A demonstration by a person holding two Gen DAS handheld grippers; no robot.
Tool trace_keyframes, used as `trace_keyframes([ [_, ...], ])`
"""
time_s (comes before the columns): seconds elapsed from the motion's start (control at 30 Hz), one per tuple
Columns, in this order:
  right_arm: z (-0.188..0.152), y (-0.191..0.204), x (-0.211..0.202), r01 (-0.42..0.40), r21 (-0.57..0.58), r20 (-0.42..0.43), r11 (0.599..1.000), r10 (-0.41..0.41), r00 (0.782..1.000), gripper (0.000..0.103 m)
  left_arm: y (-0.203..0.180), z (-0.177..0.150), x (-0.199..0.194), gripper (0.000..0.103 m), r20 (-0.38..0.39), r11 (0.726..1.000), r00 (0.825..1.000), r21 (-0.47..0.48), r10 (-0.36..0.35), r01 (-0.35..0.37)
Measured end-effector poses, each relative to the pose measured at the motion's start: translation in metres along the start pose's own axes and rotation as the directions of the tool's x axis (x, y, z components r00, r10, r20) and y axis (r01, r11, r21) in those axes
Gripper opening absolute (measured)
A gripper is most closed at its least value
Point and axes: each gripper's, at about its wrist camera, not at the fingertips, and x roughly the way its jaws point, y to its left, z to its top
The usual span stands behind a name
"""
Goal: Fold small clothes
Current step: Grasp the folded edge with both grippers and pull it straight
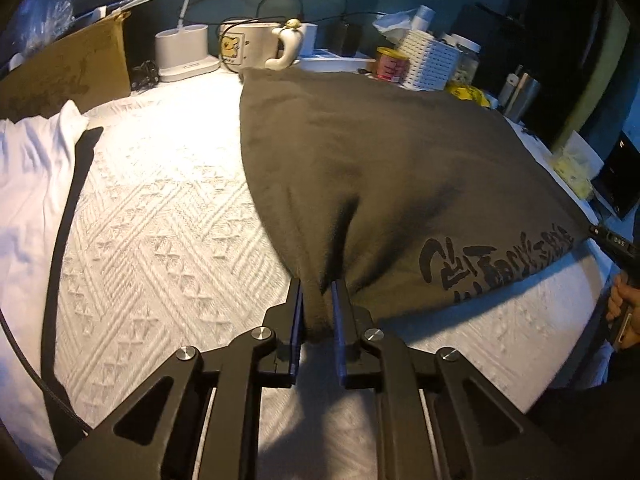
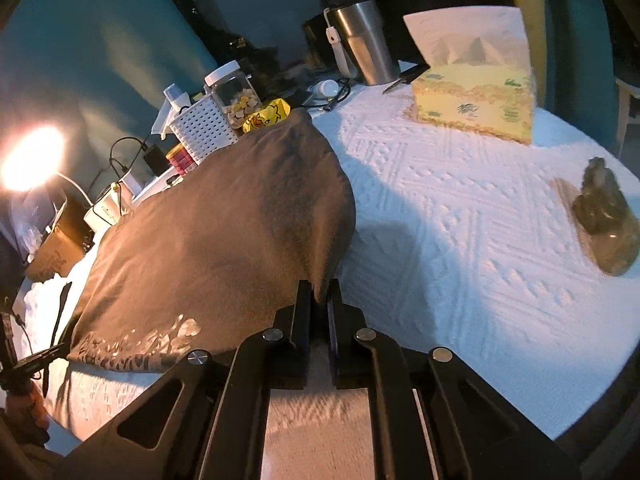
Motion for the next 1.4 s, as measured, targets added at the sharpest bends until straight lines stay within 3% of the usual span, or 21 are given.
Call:
trace_keyframes([
  [0.47,-0.020,-0.016,-0.043,0.053,0.000,0.025,0.999,-0.053,0.998,0.008,-0.022,-0.022,-0.026,0.012,-0.041,0.994,0.997,0.088,-0.058,0.062],
  [0.87,-0.039,-0.021,-0.051,0.087,-0.001,0.014,0.996,-0.087,0.996,0.008,-0.028,-0.042,-0.025,0.012,-0.076,0.991,0.995,0.110,-0.065,0.073],
  [1.1,-0.047,-0.013,-0.042,0.166,-0.073,0.006,0.983,-0.166,0.986,0.008,-0.021,-0.049,-0.019,0.014,-0.089,0.992,0.993,0.089,-0.076,0.084],
  [1.4,-0.048,-0.019,-0.044,0.159,-0.043,0.006,0.986,-0.159,0.987,0.008,-0.001,-0.045,-0.029,0.018,-0.096,0.989,0.984,-0.036,-0.149,0.146],
])
